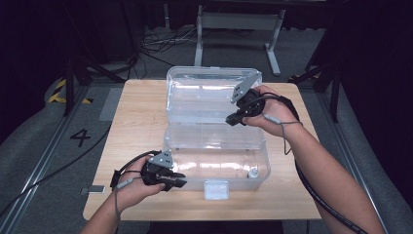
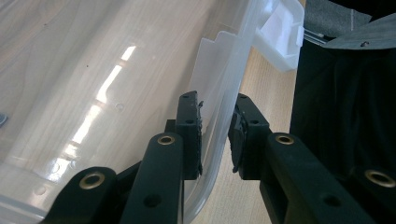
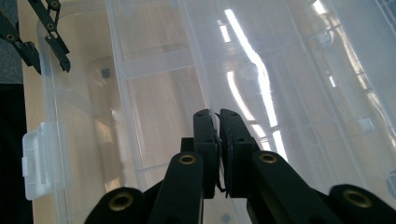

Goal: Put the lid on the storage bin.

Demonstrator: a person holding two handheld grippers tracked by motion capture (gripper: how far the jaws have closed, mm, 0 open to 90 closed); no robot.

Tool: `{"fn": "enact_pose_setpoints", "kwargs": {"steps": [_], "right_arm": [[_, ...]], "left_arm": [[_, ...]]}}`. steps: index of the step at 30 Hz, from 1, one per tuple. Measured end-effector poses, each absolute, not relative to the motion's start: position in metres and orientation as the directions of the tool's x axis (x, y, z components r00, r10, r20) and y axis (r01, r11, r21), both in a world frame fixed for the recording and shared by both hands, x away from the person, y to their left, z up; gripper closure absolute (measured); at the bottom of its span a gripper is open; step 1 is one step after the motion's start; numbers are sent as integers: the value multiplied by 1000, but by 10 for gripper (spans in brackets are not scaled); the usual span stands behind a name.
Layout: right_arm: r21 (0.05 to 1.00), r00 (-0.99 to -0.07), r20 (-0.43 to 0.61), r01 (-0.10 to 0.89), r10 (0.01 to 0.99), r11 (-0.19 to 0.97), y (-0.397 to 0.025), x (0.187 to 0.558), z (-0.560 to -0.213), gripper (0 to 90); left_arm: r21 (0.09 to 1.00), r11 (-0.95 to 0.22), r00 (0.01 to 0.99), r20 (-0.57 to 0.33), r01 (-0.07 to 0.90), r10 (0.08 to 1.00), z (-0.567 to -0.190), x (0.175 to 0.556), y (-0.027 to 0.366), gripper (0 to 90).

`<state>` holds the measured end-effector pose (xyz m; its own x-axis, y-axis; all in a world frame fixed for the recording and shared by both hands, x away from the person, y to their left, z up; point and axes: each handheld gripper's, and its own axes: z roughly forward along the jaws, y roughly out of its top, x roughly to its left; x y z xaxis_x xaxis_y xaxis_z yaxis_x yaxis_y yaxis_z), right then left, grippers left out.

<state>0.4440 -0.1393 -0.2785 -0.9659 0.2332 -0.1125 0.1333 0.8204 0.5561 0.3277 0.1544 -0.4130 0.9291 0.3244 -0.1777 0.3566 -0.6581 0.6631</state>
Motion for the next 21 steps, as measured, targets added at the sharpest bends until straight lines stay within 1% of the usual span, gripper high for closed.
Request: {"fn": "enact_pose_setpoints", "kwargs": {"steps": [21], "right_arm": [[562, -971, -139, 85, 195, 823, -143, 419, -281, 878]], "left_arm": [[662, -658, 928, -177, 359, 328, -412, 327, 154, 753]]}}
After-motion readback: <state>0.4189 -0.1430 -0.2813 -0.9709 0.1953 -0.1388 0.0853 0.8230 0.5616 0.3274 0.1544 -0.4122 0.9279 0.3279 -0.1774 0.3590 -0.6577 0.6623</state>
